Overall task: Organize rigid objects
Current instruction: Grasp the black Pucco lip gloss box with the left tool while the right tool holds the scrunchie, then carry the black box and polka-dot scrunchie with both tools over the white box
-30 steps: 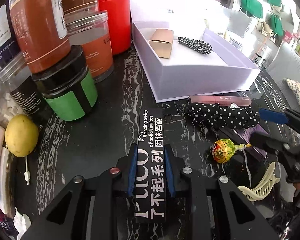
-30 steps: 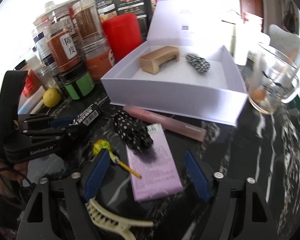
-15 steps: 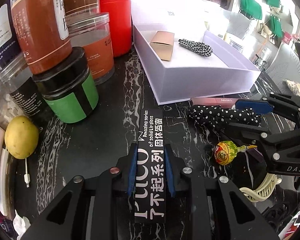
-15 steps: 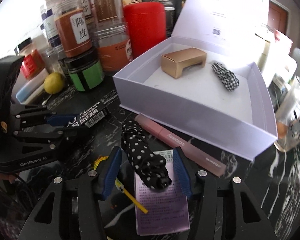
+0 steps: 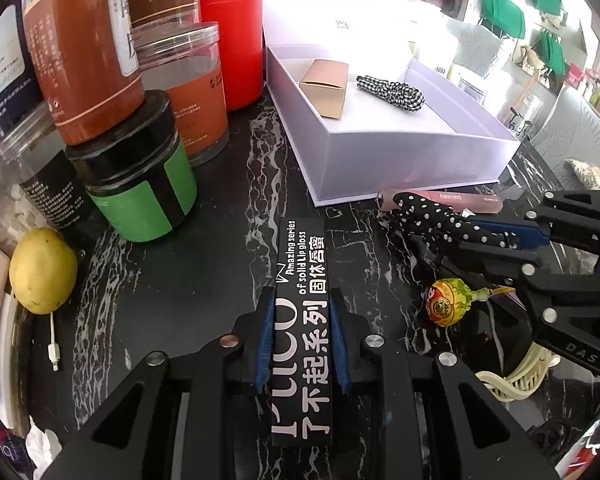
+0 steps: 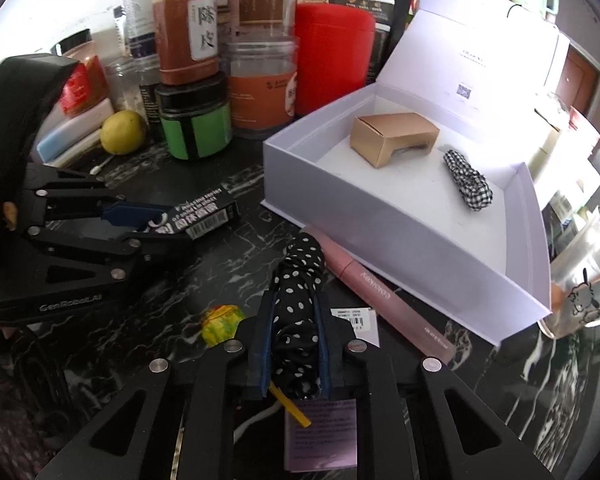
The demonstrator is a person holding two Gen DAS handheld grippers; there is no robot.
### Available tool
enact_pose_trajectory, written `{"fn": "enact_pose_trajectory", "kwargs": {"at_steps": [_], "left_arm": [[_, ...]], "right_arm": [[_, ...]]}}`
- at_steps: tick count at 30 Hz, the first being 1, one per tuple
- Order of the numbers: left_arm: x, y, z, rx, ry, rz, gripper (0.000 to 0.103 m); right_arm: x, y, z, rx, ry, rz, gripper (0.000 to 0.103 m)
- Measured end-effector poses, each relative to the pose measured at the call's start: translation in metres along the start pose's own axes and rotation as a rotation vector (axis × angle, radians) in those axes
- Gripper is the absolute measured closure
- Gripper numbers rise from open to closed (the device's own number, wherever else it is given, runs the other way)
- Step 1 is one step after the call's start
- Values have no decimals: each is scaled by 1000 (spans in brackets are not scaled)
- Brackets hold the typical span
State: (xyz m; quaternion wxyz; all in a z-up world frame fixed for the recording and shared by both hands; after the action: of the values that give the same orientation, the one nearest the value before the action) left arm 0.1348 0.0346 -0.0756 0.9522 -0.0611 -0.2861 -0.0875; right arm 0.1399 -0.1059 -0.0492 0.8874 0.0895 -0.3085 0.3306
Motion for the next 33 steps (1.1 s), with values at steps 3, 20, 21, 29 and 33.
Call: {"fn": "enact_pose_trajectory", "kwargs": {"at_steps": [3, 20, 21, 29, 33], "left_arm": [[-2, 0, 3, -7, -1, 6, 77], [-15, -35, 54, -7, -86, -49, 77], [-15, -38, 56, -8, -91, -54, 77], [-17, -67, 77, -34, -139, -101, 77], [-13, -81, 87, -48, -163, -124, 77]], "right_arm": [[-1, 3, 9, -4, -20, -1, 86], [-40, 13, 69, -36, -110, -124, 86], [-44, 13, 74, -40, -116, -132, 86], [-68, 9, 109, -68, -160, -187, 86], [-77, 7, 125, -83, -181, -208, 86]]}}
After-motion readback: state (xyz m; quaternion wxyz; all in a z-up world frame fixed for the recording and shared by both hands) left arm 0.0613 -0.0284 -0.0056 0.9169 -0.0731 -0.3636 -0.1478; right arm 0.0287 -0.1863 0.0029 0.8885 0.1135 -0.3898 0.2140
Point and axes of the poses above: each gripper's, at about its wrist camera, not at the fingertips, and z roughly against the way its jaws point, y to its left, x to its top, the point moved 1 cm from there along -z, roughly the way its jaws point
